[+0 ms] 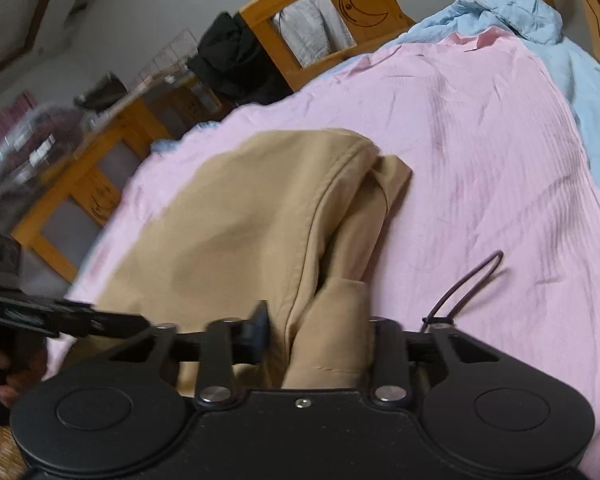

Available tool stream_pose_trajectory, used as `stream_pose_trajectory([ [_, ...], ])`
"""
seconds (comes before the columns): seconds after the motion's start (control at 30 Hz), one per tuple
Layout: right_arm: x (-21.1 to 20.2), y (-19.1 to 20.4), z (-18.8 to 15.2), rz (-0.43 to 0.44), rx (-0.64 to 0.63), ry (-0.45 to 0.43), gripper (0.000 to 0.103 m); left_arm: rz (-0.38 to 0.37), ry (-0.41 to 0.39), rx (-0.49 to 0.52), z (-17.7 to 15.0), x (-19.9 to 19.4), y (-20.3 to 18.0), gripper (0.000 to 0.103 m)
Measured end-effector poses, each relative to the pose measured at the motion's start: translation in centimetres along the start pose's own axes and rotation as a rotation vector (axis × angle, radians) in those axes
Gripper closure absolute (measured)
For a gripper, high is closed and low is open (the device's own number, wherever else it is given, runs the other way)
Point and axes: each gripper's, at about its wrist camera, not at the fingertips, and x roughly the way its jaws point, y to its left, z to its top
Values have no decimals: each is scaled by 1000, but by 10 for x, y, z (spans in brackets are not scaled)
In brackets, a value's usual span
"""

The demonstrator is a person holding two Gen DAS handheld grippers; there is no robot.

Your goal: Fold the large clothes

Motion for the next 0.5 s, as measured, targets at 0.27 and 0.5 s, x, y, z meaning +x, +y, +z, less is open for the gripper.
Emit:
stream_pose_trajectory([
  [0.27,-8,42,15,43,-5,-13,83,-10,-55,-18,1,-27,1,46],
  [0.5,4,96,46,93,-17,-37,84,29,-119,-53,33,-73,33,46],
])
